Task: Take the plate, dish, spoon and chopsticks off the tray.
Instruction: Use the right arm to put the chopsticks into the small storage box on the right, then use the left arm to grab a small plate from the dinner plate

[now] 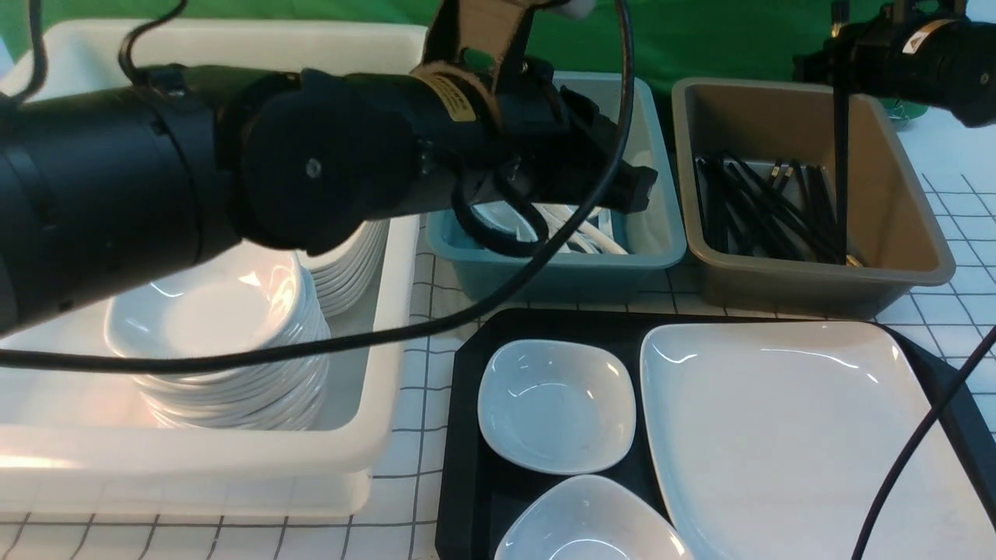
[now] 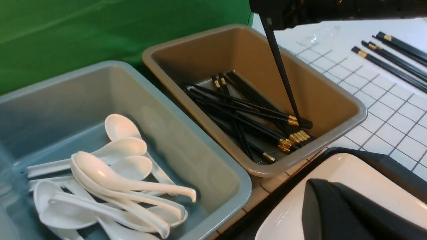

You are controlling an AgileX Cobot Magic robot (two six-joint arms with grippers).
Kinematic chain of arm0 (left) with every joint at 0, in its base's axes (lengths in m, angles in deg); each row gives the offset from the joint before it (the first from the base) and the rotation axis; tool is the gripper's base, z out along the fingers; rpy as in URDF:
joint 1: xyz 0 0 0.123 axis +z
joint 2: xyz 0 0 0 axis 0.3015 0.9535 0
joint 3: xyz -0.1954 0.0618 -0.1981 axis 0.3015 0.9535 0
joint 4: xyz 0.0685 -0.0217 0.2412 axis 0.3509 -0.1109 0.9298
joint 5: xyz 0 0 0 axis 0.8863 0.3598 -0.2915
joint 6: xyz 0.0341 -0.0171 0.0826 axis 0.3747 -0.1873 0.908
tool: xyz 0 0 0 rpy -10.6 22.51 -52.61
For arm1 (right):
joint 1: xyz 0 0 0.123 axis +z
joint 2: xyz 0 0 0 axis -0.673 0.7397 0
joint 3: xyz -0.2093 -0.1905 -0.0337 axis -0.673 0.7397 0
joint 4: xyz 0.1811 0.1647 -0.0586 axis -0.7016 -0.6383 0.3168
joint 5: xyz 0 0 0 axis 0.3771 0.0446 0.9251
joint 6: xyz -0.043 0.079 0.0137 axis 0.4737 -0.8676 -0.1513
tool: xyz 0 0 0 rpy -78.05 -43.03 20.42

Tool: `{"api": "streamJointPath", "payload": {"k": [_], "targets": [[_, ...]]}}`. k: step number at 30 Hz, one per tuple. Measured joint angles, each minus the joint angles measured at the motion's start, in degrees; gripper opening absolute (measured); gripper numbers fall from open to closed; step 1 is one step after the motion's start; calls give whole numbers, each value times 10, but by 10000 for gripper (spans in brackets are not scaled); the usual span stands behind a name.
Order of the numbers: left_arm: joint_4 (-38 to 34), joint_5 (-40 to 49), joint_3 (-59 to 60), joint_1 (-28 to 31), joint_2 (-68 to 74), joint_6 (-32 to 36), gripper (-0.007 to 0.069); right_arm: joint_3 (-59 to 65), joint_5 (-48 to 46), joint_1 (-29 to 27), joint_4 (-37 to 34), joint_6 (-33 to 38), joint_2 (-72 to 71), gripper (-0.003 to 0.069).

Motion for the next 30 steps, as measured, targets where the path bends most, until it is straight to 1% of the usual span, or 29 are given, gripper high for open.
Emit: {"api": "streamJointPath", "payload": {"k": [2, 3, 4, 5, 6, 7, 8, 9, 10, 11, 12, 13, 14, 15, 16, 17, 18, 19, 20, 22, 24, 27, 30], "targets": [[0, 2, 0, 0, 0, 0, -3, 0, -12, 0, 0, 0, 4, 191], [0, 7, 0, 0, 0, 0, -3, 0, -20, 0, 0, 0, 5, 232], [0, 12, 0, 0, 0, 0, -3, 0, -24, 0, 0, 0, 5, 258], [1, 21, 0, 0, 0, 0, -3, 0, -33, 0, 0, 0, 5, 309], [1, 34, 0, 0, 0, -1, -3, 0, -42, -1, 0, 1, 3, 337], [1, 37, -1, 0, 0, -3, -3, 0, -46, -1, 0, 1, 3, 344], [1, 53, -3, 0, 0, -6, -3, 0, -71, -1, 0, 2, -2, 367], [1, 123, -18, 0, 2, -16, -3, -1, -132, -1, 0, 3, -15, 372], [1, 123, -21, 0, 3, -16, -3, -2, -140, -1, 0, 3, -20, 367], [1, 212, -47, 0, 9, -23, -3, -4, -214, -1, 0, 3, -46, 314], [2, 223, -55, 0, 11, -25, -3, -4, -223, -1, 0, 4, -54, 305], [2, 313, -84, 0, 24, -34, -3, -5, -288, -1, 0, 12, -92, 218], [2, 336, -93, 0, 25, -34, -3, -5, -296, -1, 0, 15, -97, 206], [2, 422, -127, 0, 43, -39, -3, -6, -360, -1, 0, 26, -138, 108], [2, 468, -145, -2, 58, -42, -3, -6, -403, -1, -1, 32, -169, 57], [2, 484, -151, -2, 61, -42, -3, -6, -409, -1, -1, 35, -174, 51], [2, 532, -169, -6, 81, -42, -3, 1, -454, -1, -9, 50, -216, 23], [2, 546, -173, -9, 90, -42, -3, 13, -473, -1, -17, 60, -238, 16], [2, 549, -174, -10, 95, -40, -3, 16, -476, -1, -19, 62, -249, 14], [10, 569, -177, -21, 126, -16, -1, 72, -505, -1, -56, 94, -324, 8], [24, 573, -177, -31, 142, -11, 1, 118, -513, -1, -82, 113, -365, 8], [62, 583, -177, -57, 179, -18, 34, 217, -521, -1, -130, 127, -450, 8], [93, 586, -177, -71, 208, -32, 94, 288, -520, -1, -177, 155, -503, 8]]}}
